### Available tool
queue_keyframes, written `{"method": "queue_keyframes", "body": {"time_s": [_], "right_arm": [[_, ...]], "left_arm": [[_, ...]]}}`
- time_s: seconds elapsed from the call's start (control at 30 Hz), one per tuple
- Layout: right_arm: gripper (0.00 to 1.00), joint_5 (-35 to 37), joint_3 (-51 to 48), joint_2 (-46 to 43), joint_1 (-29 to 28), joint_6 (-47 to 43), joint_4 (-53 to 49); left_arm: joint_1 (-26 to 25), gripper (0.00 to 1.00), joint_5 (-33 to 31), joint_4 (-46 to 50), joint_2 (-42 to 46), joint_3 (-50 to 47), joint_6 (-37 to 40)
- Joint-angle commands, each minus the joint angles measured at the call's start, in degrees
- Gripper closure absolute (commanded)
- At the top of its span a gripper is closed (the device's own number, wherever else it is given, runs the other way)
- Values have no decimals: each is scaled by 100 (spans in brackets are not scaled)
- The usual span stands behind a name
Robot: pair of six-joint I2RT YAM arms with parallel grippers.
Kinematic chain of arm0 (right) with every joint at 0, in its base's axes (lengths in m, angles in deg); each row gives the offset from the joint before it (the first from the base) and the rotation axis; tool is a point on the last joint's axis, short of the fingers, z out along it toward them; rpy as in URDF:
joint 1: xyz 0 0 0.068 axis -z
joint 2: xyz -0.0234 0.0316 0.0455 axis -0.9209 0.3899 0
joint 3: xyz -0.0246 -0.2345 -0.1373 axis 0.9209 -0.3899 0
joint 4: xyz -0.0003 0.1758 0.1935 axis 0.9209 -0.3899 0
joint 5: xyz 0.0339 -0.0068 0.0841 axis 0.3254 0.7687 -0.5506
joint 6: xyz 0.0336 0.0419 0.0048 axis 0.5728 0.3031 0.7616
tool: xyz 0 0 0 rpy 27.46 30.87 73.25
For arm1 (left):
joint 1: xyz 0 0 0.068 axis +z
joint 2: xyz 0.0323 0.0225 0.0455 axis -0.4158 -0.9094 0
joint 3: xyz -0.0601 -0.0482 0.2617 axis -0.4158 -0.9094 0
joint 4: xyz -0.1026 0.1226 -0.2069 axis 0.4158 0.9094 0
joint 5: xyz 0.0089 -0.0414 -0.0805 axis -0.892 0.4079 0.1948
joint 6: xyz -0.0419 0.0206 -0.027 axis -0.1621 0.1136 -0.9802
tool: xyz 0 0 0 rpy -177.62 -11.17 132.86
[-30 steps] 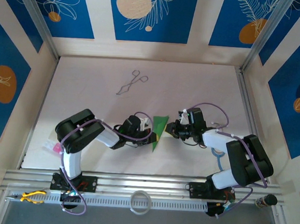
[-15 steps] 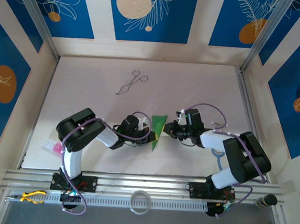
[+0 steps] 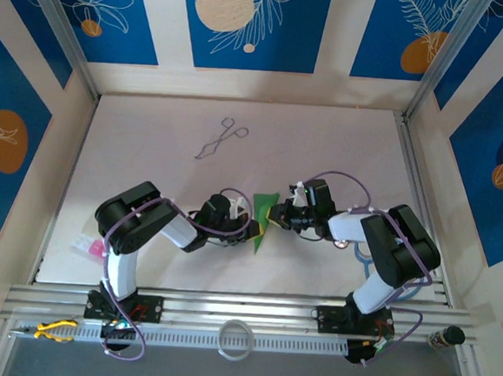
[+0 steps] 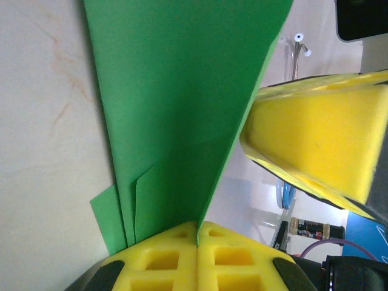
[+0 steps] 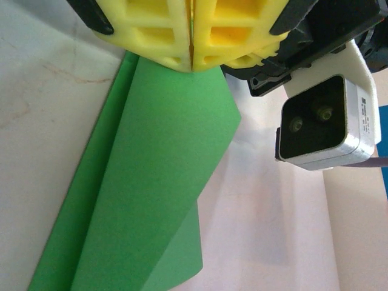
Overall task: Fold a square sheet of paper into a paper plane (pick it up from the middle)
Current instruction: Fold the wing for the fifth time at the center of the table.
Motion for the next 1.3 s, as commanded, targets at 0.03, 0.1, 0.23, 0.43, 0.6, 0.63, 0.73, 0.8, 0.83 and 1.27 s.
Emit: {"method": "queue_keyframes", "body": {"time_s": [0.03,0.1,0.23,0.43,0.6,0.63,0.73,0.8,0.83,1.27], "right_arm": [[91,-280,129,274,66,74,293],[91,-347,143,367,102,114,392],[91,-365,152,395,157,121,408],[91,-460,212,489,179,68,376],[91,-527,273,668,180,85,426],[91,-537,284,695,183,85,437],[91,-578,327,751,177,85,444],[91,-596,358,795,180,74,436],[91,-594,371,825,179,70,434],[91,-197,909,1219,-22,-236,-796]], "left_arm": [[119,100,-55,182,-54,-181,-28],[123,100,-87,183,-44,-204,-51],[141,100,-138,248,-33,-235,-94],[154,100,-151,249,-65,-247,-138],[156,100,-199,297,-68,-277,-176],[159,100,-209,313,-66,-286,-186],[166,100,-302,381,-16,-327,-212],[166,100,-348,475,10,-337,-213],[163,100,-346,507,12,-331,-213],[166,100,-363,783,77,-321,-91]]}}
